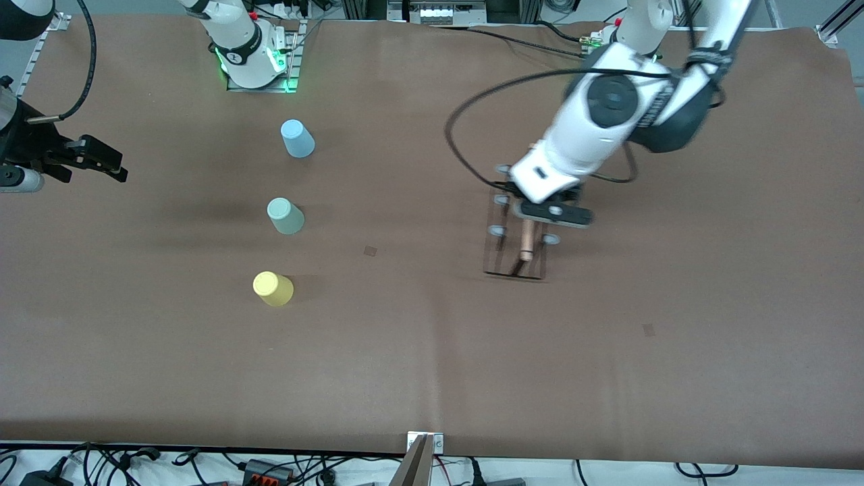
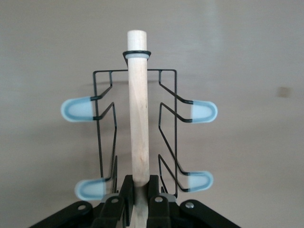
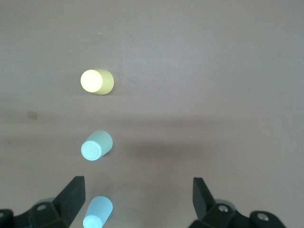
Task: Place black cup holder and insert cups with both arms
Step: 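Grasp the wooden post and carry the black rack toward the table center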
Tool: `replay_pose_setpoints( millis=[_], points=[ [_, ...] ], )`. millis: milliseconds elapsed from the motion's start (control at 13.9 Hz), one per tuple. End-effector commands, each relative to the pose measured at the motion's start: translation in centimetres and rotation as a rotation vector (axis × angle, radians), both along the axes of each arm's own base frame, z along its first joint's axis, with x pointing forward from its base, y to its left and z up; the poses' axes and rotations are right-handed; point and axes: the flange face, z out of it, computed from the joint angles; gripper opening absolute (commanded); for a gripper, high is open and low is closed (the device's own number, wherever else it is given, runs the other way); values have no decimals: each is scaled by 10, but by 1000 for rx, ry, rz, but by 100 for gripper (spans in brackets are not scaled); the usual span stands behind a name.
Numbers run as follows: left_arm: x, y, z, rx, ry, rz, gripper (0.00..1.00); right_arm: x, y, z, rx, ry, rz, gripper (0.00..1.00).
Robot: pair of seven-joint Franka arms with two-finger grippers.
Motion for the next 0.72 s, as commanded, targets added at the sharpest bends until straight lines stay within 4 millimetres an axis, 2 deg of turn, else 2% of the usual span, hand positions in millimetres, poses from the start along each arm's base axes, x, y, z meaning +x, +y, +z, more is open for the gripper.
replay_pose_setpoints(
  millis=[0,143,215,430,645],
  points=[
    [2,-64,-4,-34,46,43,0,-1,18,-9,-18,18,35,100],
    [-4,-100,-8,-59,59,56,0,4,25,-27,-18,39,43,100],
    [-7,-112,-11,-65,67,56,0,7,36,-41,-17,59,58,100],
    [-14,-129,-27,-68,83,41,1,15,65,-109,-21,141,72,100],
    [-9,-137,-54,-97,88,51,2,23,102,-171,-38,211,71,100]
  ],
)
